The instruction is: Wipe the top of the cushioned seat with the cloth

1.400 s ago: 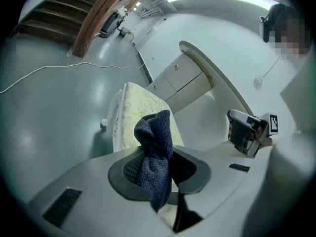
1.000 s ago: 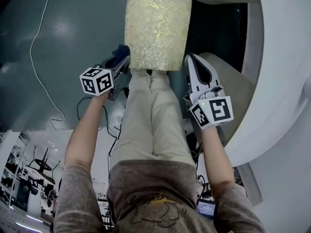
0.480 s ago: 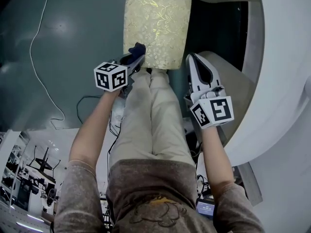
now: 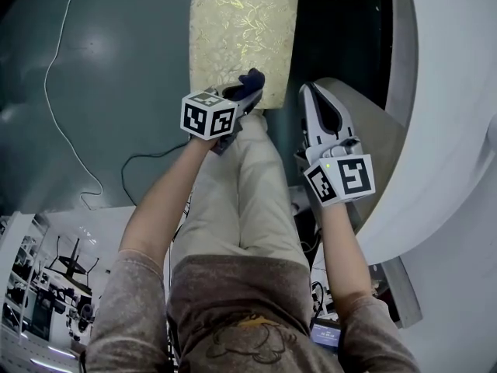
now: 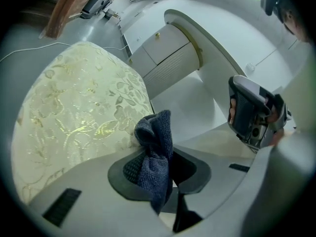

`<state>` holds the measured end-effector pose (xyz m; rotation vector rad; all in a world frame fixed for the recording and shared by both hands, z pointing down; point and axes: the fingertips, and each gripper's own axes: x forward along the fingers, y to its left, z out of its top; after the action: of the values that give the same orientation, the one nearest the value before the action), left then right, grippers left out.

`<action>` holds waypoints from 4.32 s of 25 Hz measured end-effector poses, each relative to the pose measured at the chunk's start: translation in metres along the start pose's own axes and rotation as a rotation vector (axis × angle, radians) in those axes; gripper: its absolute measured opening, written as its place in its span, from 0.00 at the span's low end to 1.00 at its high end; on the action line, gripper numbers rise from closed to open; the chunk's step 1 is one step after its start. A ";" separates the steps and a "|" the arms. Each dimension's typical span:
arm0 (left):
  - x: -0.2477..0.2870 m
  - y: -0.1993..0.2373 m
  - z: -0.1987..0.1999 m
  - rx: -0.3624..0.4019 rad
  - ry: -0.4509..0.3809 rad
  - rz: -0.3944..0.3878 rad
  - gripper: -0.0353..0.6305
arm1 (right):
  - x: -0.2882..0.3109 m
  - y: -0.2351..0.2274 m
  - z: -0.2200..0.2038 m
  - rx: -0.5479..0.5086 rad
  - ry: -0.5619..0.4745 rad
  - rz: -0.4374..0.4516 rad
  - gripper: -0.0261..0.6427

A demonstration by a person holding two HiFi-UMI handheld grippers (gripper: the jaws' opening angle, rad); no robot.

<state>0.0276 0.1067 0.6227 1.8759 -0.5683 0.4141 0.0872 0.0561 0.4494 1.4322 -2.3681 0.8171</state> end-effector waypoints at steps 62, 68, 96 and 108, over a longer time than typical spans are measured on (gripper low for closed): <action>-0.368 -0.379 0.233 0.631 -0.579 0.024 0.20 | -0.180 0.167 0.298 -0.250 -0.295 0.214 0.04; -0.384 -0.370 0.240 0.678 -0.646 0.092 0.20 | -0.175 0.169 0.312 -0.288 -0.328 0.215 0.04; -0.414 -0.311 0.235 0.532 -0.752 0.207 0.20 | -0.166 0.154 0.285 -0.266 -0.281 0.152 0.03; -0.419 -0.309 0.226 0.500 -0.761 0.212 0.20 | -0.170 0.154 0.283 -0.264 -0.285 0.150 0.03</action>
<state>-0.1398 0.0691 0.0819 2.4612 -1.2660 -0.0594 0.0539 0.0697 0.0867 1.3492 -2.6987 0.3282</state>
